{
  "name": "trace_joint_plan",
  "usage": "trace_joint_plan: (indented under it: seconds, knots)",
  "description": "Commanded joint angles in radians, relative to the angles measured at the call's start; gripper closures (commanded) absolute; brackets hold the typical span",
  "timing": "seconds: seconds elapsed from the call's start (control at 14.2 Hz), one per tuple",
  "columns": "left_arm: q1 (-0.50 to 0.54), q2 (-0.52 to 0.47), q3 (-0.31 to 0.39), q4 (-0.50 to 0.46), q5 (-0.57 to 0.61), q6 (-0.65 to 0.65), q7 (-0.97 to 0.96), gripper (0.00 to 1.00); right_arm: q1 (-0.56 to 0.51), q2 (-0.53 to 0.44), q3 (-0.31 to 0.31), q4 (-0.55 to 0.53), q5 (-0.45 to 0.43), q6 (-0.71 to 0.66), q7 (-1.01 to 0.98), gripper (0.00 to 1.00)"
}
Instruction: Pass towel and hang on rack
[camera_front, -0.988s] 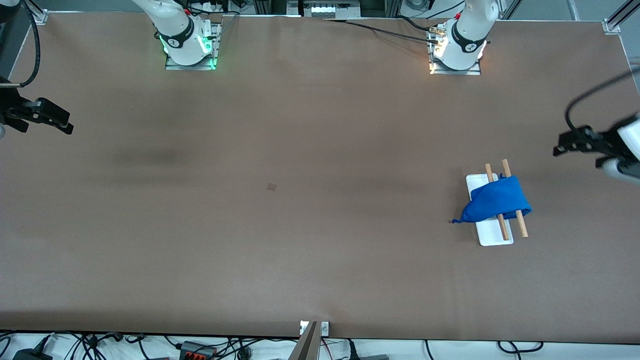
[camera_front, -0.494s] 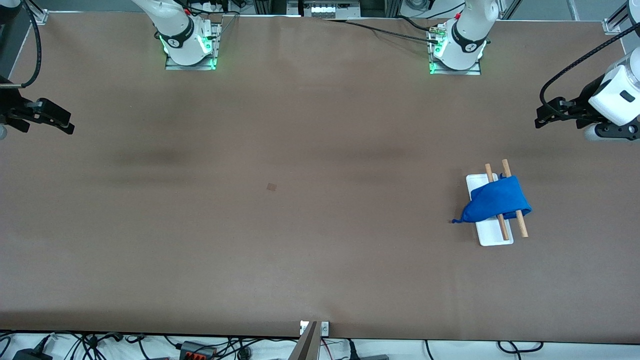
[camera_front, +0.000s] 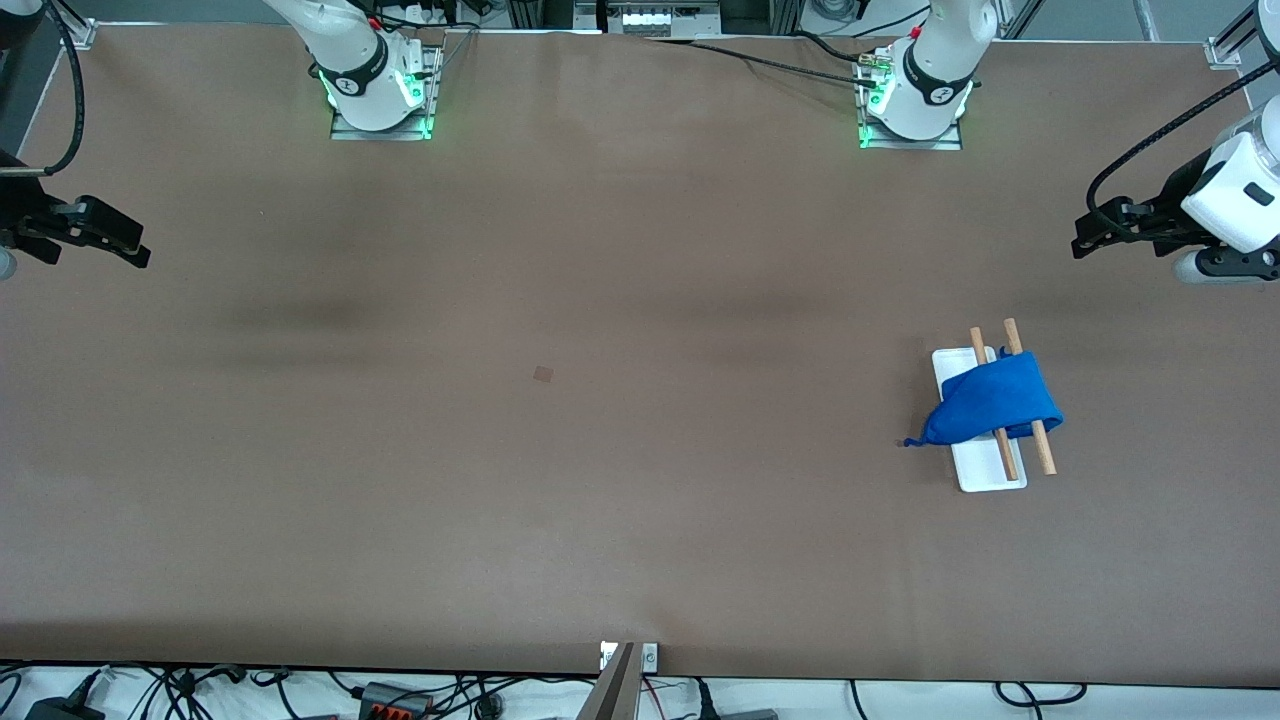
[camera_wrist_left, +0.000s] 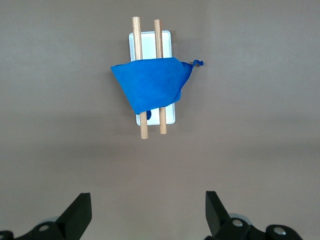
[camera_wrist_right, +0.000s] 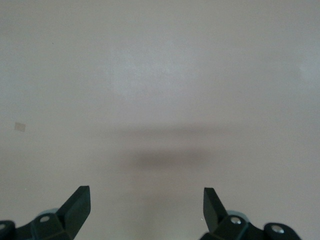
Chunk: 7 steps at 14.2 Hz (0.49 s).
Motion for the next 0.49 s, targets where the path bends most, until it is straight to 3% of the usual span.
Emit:
trace_joint_plan:
  seconds: [0.0,0.42]
  knots:
    - [-0.006,-0.023,0.0,-0.023,0.024,0.005,-0.008,0.0,0.0,-0.005,0.003,-0.003,0.002,-0.007,-0.015,0.0]
    - [0.0,-0.029,-0.002,-0.016,0.022,0.001,-0.009,0.0,0.005,-0.005,0.003,-0.003,0.002,0.0,-0.015,0.0]
